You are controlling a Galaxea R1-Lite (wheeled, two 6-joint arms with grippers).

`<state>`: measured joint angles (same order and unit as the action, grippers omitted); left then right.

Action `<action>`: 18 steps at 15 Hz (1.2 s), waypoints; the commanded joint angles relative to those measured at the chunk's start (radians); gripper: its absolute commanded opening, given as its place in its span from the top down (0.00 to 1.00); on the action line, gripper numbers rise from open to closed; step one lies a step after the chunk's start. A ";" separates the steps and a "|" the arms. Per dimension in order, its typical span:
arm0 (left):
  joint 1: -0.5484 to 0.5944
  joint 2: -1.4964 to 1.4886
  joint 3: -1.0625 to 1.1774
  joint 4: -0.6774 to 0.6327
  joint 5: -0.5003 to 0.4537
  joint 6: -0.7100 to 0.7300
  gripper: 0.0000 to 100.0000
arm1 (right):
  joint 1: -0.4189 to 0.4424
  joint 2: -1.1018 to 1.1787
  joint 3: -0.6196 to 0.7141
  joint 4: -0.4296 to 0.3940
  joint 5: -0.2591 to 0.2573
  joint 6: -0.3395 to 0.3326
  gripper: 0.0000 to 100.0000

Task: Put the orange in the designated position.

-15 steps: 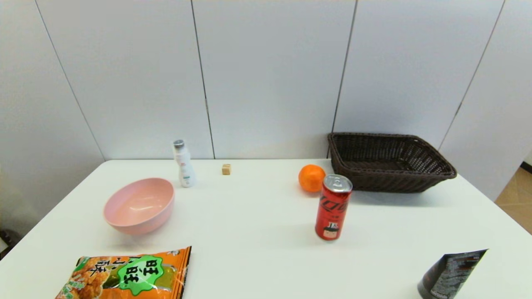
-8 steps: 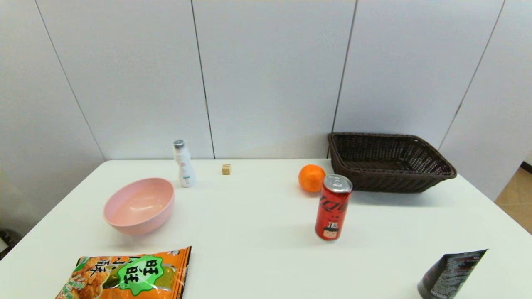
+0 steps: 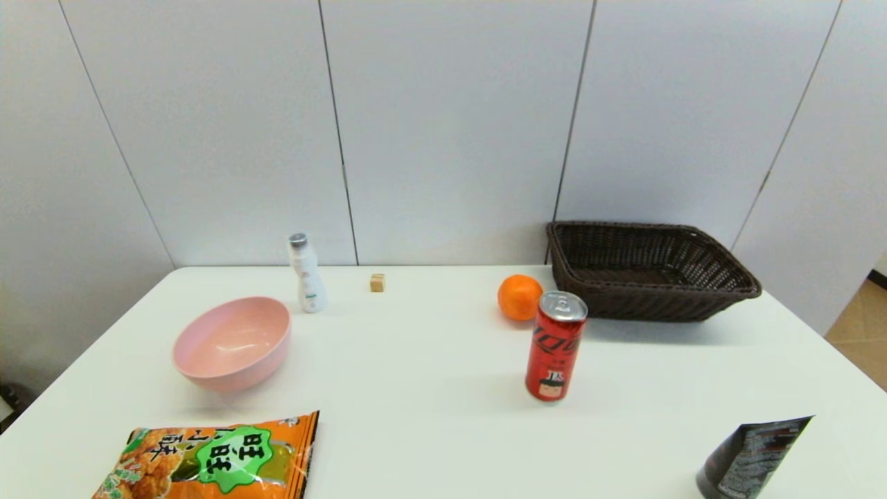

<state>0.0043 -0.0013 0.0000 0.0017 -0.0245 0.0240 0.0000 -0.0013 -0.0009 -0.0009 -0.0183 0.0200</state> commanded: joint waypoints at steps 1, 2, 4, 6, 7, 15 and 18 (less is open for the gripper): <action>0.000 0.001 0.000 0.000 0.000 0.001 0.00 | 0.000 0.001 -0.001 -0.001 0.000 0.001 0.00; 0.000 0.001 0.000 0.000 0.000 0.001 0.00 | 0.000 0.001 -0.001 -0.001 0.000 0.001 0.00; 0.000 0.001 0.000 0.000 0.000 0.001 0.00 | 0.000 0.001 -0.001 -0.001 0.000 -0.002 0.00; 0.000 0.001 0.000 0.000 0.000 0.001 0.00 | 0.000 0.001 0.001 0.001 0.000 -0.002 0.00; 0.000 0.001 0.000 0.000 0.000 0.001 0.00 | 0.000 0.001 0.001 -0.001 0.000 -0.002 0.00; 0.000 0.001 0.000 0.000 0.000 0.001 0.00 | 0.000 0.001 0.001 0.002 0.004 -0.012 0.00; 0.000 0.001 0.000 0.000 0.000 0.001 0.00 | 0.000 0.001 0.001 0.002 0.001 -0.003 0.00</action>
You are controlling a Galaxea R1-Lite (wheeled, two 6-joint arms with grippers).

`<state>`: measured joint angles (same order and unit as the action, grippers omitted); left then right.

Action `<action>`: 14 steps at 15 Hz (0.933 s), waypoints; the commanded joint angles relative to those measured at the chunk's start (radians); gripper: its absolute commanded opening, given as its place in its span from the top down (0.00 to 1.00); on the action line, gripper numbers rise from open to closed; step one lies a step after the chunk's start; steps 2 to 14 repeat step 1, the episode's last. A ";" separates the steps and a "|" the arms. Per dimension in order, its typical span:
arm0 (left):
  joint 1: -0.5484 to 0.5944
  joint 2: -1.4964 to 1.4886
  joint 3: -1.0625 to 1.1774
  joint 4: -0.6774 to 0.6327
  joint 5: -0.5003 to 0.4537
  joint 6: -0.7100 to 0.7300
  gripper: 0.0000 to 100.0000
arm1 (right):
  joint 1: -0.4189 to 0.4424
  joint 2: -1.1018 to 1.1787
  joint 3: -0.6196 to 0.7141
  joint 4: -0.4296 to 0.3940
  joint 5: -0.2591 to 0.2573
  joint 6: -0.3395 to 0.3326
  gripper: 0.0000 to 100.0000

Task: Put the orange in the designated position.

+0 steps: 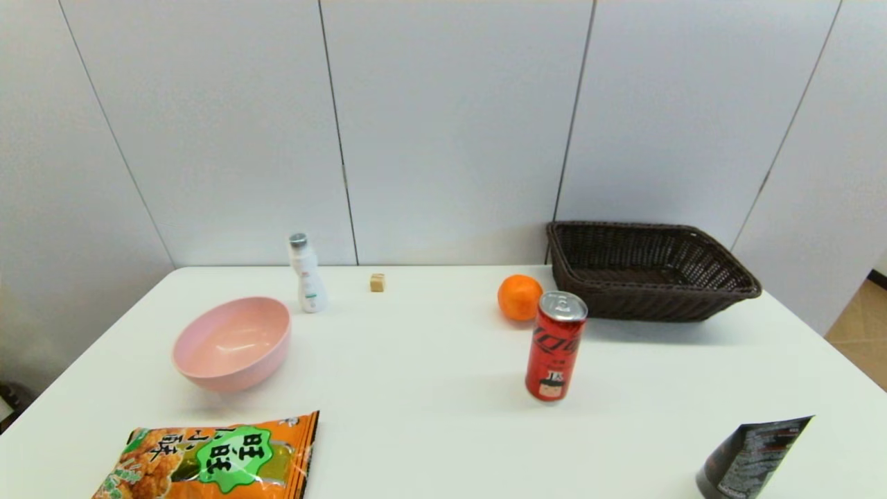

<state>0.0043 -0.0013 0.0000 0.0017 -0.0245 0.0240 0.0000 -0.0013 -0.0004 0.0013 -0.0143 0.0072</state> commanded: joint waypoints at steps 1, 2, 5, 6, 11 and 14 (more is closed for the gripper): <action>0.000 0.001 0.000 0.000 0.000 0.001 0.00 | 0.000 0.001 0.000 0.000 -0.004 0.010 0.00; 0.000 0.001 0.000 0.000 0.000 0.001 0.00 | 0.000 0.001 0.000 0.000 -0.004 0.010 0.00; 0.000 0.001 0.000 0.000 0.000 0.001 0.00 | 0.000 0.001 0.000 0.000 -0.004 0.010 0.00; 0.000 0.001 0.000 0.000 0.000 0.001 0.00 | 0.000 0.001 0.000 0.000 -0.004 0.010 0.00; 0.000 0.001 0.000 0.000 0.000 0.001 0.00 | 0.000 0.001 0.000 0.000 -0.004 0.010 0.00; 0.000 0.001 0.000 0.000 0.000 0.001 0.00 | 0.000 0.001 0.000 0.000 -0.004 0.010 0.00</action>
